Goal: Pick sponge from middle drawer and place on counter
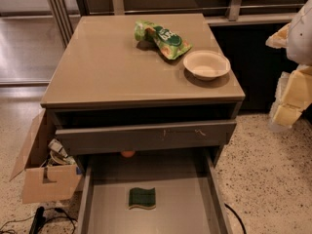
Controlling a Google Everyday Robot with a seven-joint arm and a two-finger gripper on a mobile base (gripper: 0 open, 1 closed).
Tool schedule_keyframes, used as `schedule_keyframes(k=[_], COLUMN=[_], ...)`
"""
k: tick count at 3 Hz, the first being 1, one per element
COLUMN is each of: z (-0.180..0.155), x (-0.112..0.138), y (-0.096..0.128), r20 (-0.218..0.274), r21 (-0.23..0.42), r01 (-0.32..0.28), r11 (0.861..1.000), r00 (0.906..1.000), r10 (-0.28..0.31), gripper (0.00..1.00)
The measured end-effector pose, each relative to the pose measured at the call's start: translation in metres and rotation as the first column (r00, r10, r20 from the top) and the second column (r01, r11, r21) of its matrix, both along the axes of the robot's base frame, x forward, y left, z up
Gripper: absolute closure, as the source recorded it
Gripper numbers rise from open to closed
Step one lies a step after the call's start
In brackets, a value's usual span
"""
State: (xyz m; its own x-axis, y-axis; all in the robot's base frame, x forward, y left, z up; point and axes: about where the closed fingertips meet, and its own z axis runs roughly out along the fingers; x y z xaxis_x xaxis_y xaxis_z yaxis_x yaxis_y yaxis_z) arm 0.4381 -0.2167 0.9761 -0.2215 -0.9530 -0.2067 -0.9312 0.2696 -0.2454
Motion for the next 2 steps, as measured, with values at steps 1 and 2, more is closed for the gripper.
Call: schedule_keyframes(k=[1, 2], z=[0.0, 0.0011], x=[0.0, 0.001], y=[0.0, -0.0019], r20=[0.0, 0.006], r21=[0.0, 0.001], r01=[0.0, 0.015], r11=[1.0, 1.0], r00=[1.0, 0.9999], r10=[0.0, -0.015], gripper=[0.0, 0.0])
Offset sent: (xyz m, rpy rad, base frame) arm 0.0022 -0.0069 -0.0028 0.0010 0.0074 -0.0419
